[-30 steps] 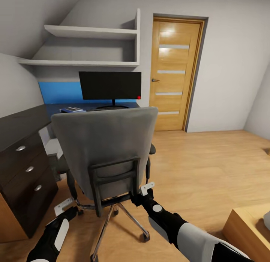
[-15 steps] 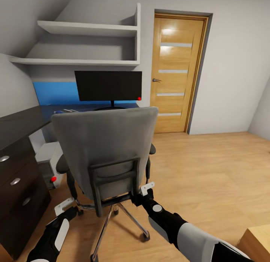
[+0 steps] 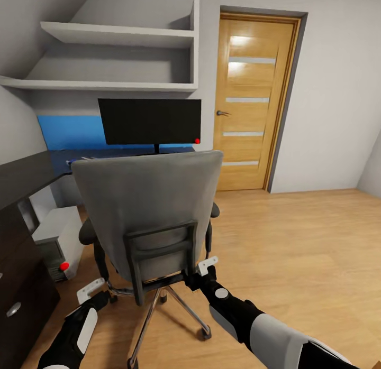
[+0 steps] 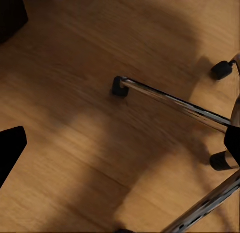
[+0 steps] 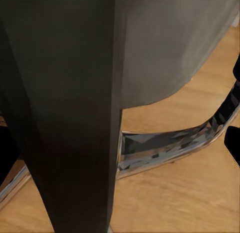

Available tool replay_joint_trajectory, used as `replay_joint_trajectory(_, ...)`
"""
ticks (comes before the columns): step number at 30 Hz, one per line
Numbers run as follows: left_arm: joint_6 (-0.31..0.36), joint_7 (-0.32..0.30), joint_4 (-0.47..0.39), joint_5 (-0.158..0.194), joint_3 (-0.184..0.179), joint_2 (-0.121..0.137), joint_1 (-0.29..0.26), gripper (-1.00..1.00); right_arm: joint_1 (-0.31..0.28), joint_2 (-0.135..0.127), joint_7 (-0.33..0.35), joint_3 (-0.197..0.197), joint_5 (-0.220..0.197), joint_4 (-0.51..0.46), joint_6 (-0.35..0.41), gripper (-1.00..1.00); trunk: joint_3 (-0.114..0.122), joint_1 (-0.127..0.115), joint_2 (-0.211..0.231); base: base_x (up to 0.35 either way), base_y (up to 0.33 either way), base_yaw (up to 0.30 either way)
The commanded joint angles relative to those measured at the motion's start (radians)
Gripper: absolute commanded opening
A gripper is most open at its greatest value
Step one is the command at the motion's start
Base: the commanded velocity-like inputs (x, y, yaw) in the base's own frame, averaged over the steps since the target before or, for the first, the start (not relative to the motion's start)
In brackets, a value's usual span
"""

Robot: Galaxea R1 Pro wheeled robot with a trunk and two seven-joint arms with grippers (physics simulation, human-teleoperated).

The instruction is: In the bedroom, organize the workspace by keeping the computer under the desk, ensuring the monitor is on the desk, placing the keyboard on the desk next to the monitor, placing the mouse on the desk next to the keyboard, moving the folder from the swivel chair onto the desk next to the mouse, stacking the notebook on top of the folder with the pen on top of the notebook, and positioning the swivel chair next to the desk.

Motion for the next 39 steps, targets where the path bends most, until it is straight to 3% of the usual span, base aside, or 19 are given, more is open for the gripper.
replay_joint_trajectory(1, 0.002, 0.0, -0.002, 0.021, 0.0, -0.001, 0.0, 1.0, -0.002, 0.0, -0.005, 0.007, -0.005, -0.001, -0.005, 1.0, -0.001, 0.0, 0.0, 0.322, 0.0, 0.0)
replay_joint_trajectory(26, 0.004, 0.0, 0.0, 0.021, 0.0, -0.001, 0.0, 1.0, -0.002, -0.001, -0.005, 0.005, -0.005, -0.001, -0.006, 1.0, -0.001, 0.0, 0.0, 0.32, 0.053, 0.0)
replay_joint_trajectory(39, 0.007, 0.001, 0.0, 0.021, 0.0, 0.0, 0.0, 1.0, -0.002, 0.001, -0.011, 0.005, -0.005, -0.001, -0.007, 1.0, -0.001, 0.0, 0.0, 0.072, 0.002, 0.112)
